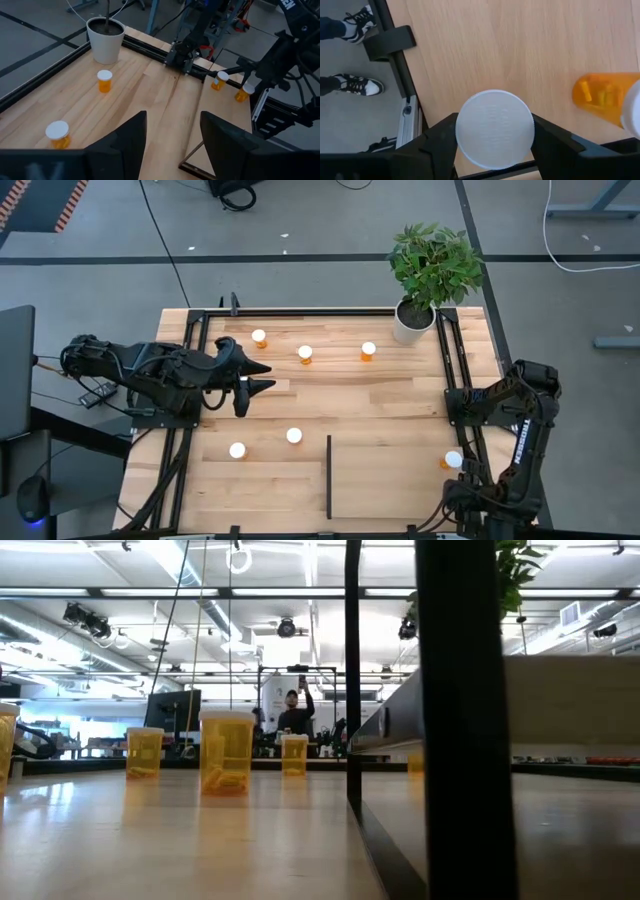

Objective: Pick and place medicine bottles onto shelf by color
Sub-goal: Put the orange pill bottle on the shelf aligned with the other orange pill bottle

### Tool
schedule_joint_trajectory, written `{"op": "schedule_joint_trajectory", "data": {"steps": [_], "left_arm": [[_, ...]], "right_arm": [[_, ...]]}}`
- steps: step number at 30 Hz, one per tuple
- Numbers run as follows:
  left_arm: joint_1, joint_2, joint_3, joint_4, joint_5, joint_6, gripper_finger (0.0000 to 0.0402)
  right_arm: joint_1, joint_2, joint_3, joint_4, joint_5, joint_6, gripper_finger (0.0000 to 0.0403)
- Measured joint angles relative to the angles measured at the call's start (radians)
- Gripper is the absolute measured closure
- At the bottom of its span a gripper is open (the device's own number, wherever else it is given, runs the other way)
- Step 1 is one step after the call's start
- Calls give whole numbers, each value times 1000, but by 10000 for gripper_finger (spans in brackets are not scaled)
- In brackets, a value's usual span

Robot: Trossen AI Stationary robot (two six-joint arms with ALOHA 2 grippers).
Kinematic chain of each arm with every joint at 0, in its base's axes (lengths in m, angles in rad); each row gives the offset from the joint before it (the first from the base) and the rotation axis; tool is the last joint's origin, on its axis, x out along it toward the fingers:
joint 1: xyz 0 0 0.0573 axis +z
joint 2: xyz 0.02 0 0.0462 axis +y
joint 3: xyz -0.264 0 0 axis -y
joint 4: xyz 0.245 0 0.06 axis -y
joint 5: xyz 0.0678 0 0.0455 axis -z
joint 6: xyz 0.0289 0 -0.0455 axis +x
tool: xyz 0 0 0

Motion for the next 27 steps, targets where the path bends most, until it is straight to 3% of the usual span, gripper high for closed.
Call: {"op": "schedule_joint_trajectory", "data": {"steps": [21,27], "left_arm": [[0,0,0,0,0,0,213],[0,0,0,0,0,0,215]], "right_arm": [[30,-9,-2,-28,5,-29,173],[30,-9,-2,-25,4,-29,128]]}}
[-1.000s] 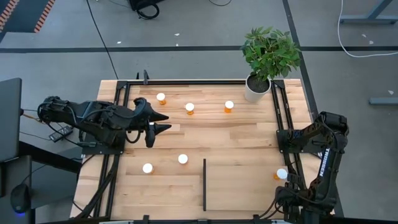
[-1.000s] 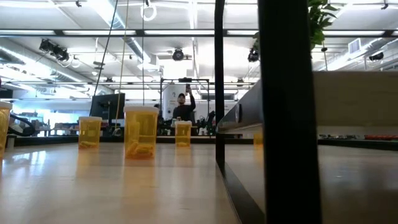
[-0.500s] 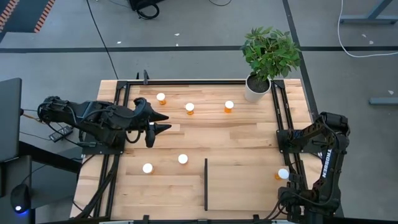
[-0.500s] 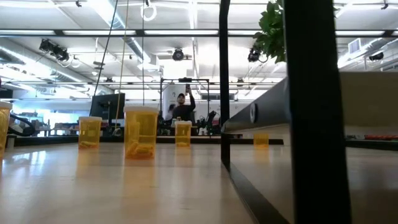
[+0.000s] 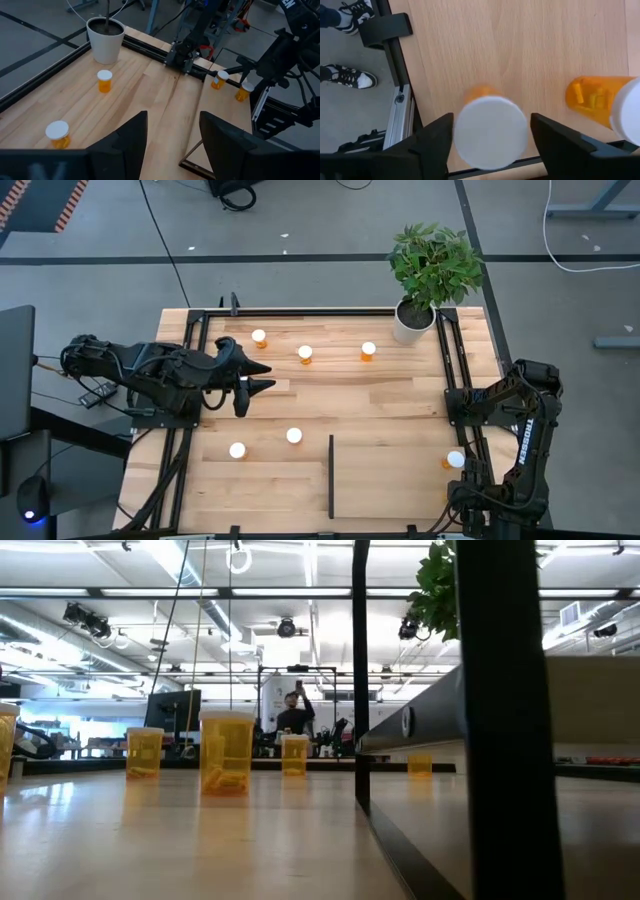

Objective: Pick and place medicine bottles onto shelf by color
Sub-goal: Put the orange pill bottle on the shelf aligned with the other orange pill bottle, then put the orange pill bottle on the shelf aligned with the other orange pill bottles

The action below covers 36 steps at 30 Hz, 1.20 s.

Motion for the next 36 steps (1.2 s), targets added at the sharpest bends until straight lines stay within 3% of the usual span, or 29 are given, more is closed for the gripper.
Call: {"op": "schedule_joint_trajectory", "data": {"steps": [6,16,20,26,31,36], "left_arm": [[0,0,0,0,0,0,214],[0,0,0,0,0,0,216],[0,0,0,0,0,0,214],[0,0,0,0,0,1,214],[0,0,0,0,0,1,215],[0,0,0,0,0,2,215]], "right_arm": [[0,-15,1,0,-5,0,88],[-16,-213,2,-74,-7,0,84],[-80,-308,2,-127,59,-35,84],[-336,-377,3,-139,122,-296,93],[-648,-376,3,-120,125,-535,100],[-972,-352,3,23,105,-752,103]]}}
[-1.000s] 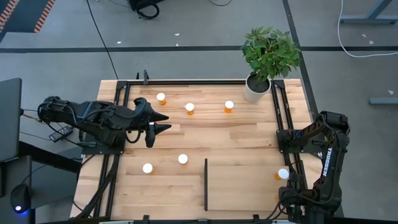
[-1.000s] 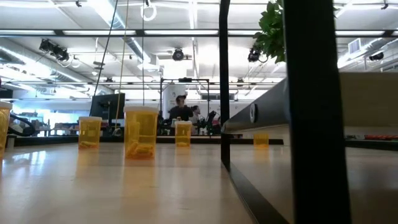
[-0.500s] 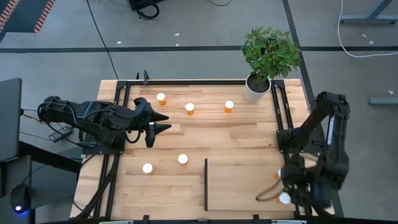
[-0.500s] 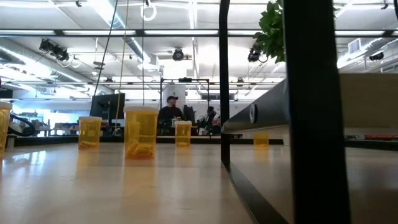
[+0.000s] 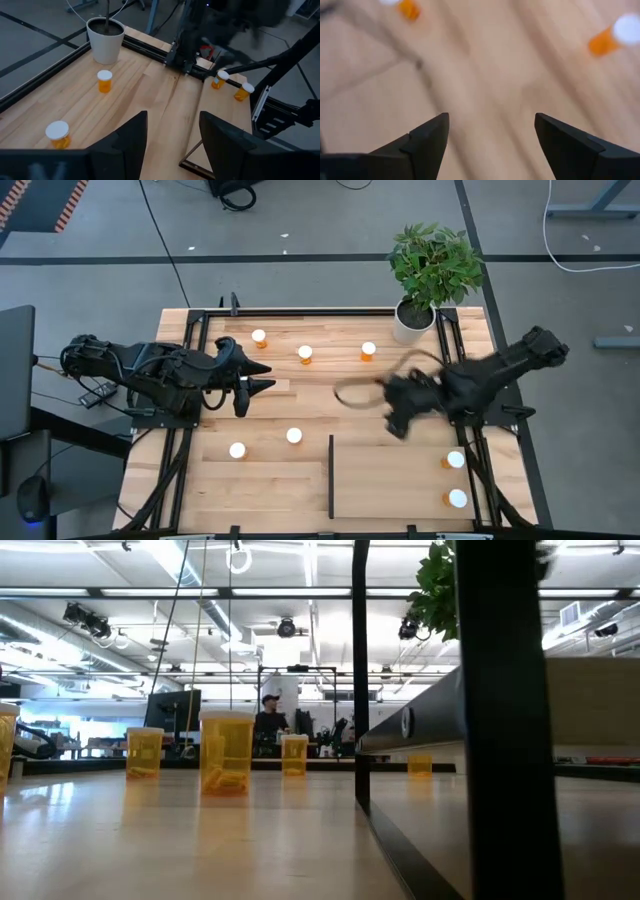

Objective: Pick and place medicine bottles onto shelf by color
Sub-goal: Put the orange pill bottle on the shelf aligned with the other orange pill bottles

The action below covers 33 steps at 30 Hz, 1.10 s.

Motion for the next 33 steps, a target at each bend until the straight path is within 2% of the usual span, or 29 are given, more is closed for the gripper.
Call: {"op": "schedule_joint_trajectory", "data": {"steps": [6,9,15,23,33], "left_arm": [[0,0,0,0,0,7,212],[0,0,0,0,0,11,211],[0,0,0,0,0,7,200],[0,0,0,0,0,7,177],[0,0,0,0,0,7,175]], "right_arm": [[-328,114,0,128,-54,-208,103],[-464,183,0,147,-65,-218,100],[-660,264,0,198,-184,-255,78],[-755,320,0,245,-192,-263,44],[-773,417,0,262,-203,-230,43]]}}
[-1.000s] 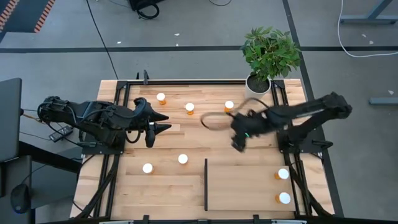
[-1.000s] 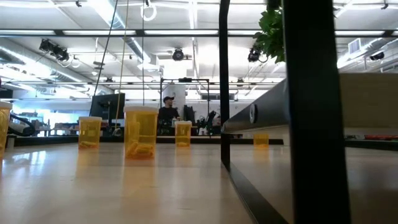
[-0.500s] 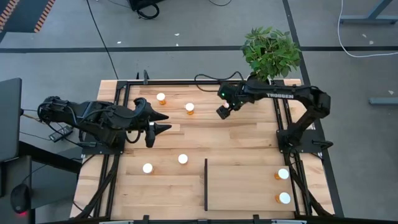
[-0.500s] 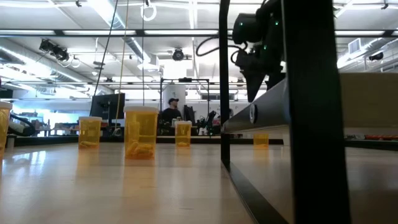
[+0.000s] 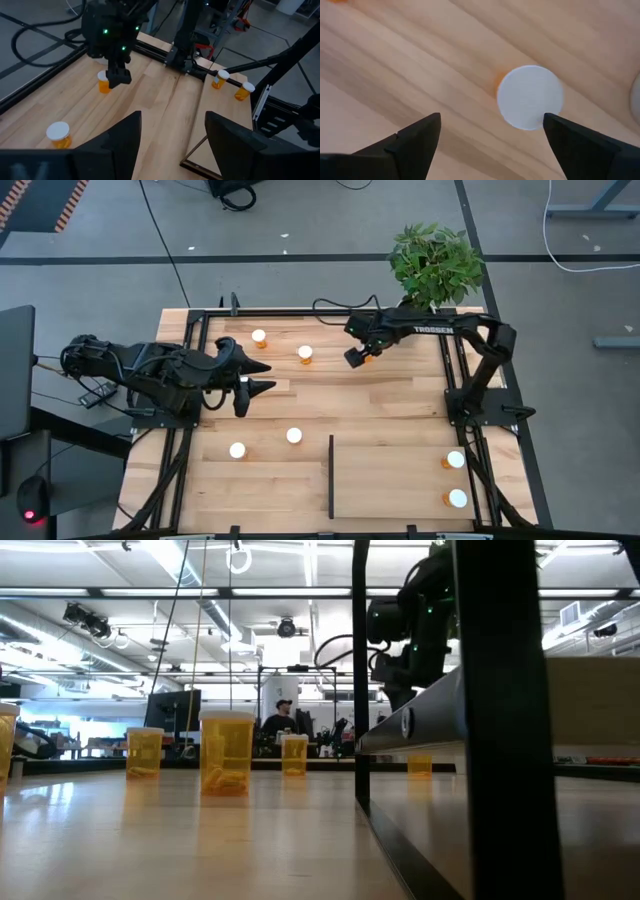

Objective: Pick and place medicine bottles onto shelf by color
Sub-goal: Put the orange pill bottle on the shelf aligned with the other orange pill bottles

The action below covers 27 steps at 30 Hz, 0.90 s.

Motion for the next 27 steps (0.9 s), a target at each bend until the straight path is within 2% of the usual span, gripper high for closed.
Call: {"op": "schedule_joint_trajectory", "data": {"steps": [5,9,14,27], "left_arm": [[0,0,0,0,3,-9,178],[-11,0,0,0,3,-15,177],[-13,0,0,0,4,-16,180],[-13,0,0,0,4,-16,175]], "right_arm": [[0,2,0,-6,-1,2,43],[1,-47,0,-21,-4,-2,44],[-13,-83,0,-28,35,-20,44],[-90,-37,0,-6,9,-39,44]]}}
